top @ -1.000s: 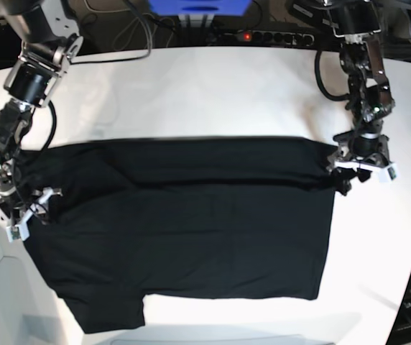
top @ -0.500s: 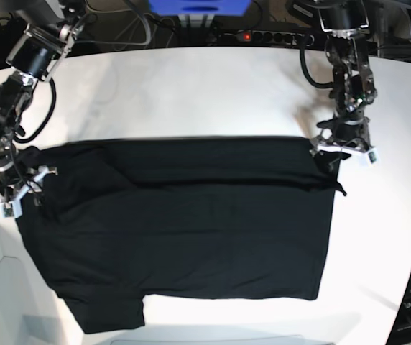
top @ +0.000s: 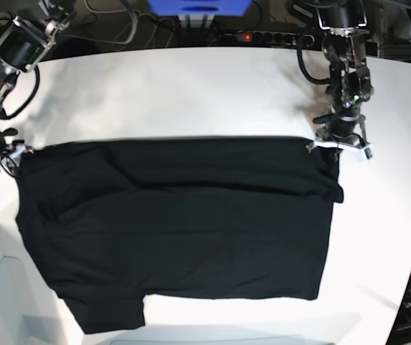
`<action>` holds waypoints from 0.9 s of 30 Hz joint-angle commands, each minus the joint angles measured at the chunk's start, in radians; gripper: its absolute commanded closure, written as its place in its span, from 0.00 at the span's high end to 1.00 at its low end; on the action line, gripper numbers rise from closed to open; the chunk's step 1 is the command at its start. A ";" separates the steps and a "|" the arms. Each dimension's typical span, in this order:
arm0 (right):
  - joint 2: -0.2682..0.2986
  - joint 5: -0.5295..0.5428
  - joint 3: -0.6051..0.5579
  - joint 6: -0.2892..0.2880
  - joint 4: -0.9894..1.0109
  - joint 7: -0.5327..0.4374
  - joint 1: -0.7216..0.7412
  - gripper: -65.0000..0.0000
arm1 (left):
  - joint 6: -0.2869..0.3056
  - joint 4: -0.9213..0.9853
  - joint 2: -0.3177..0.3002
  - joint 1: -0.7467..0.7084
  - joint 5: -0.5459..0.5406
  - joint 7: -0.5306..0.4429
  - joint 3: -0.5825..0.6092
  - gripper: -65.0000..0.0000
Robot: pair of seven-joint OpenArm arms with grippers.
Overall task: Fold the T-shirt properly
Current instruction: 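Raise the held shirt edge off the table with both grippers, then swing the lifted shirt toward the robot to flatten it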
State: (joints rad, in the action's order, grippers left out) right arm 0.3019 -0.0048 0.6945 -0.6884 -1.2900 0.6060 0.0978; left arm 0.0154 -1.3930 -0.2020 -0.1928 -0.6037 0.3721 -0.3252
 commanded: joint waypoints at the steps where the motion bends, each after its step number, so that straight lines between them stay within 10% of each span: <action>1: 0.024 0.010 0.007 -0.010 0.011 -0.019 0.020 0.56 | -0.010 0.002 -0.004 -0.004 0.008 0.044 0.002 0.01; 10: 0.044 0.010 0.004 -0.010 0.140 -0.094 0.009 0.54 | -0.010 -0.004 -0.007 -0.010 0.001 0.044 -0.005 0.00; 18: 0.061 0.010 0.001 -0.010 0.171 -0.097 -0.027 0.03 | -0.010 -0.010 -0.009 -0.035 0.000 0.040 -0.007 0.00; 27: 0.059 0.010 0.006 -0.010 0.060 -0.091 -0.114 0.00 | -0.015 -0.151 -0.009 -0.121 0.000 0.040 -0.009 0.00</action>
State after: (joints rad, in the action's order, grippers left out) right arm 0.3450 0.0196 0.6949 -0.6884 -1.2179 0.5034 -0.0219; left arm 0.0071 -1.5288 -0.2012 -0.3180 -0.6094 0.4206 -0.3309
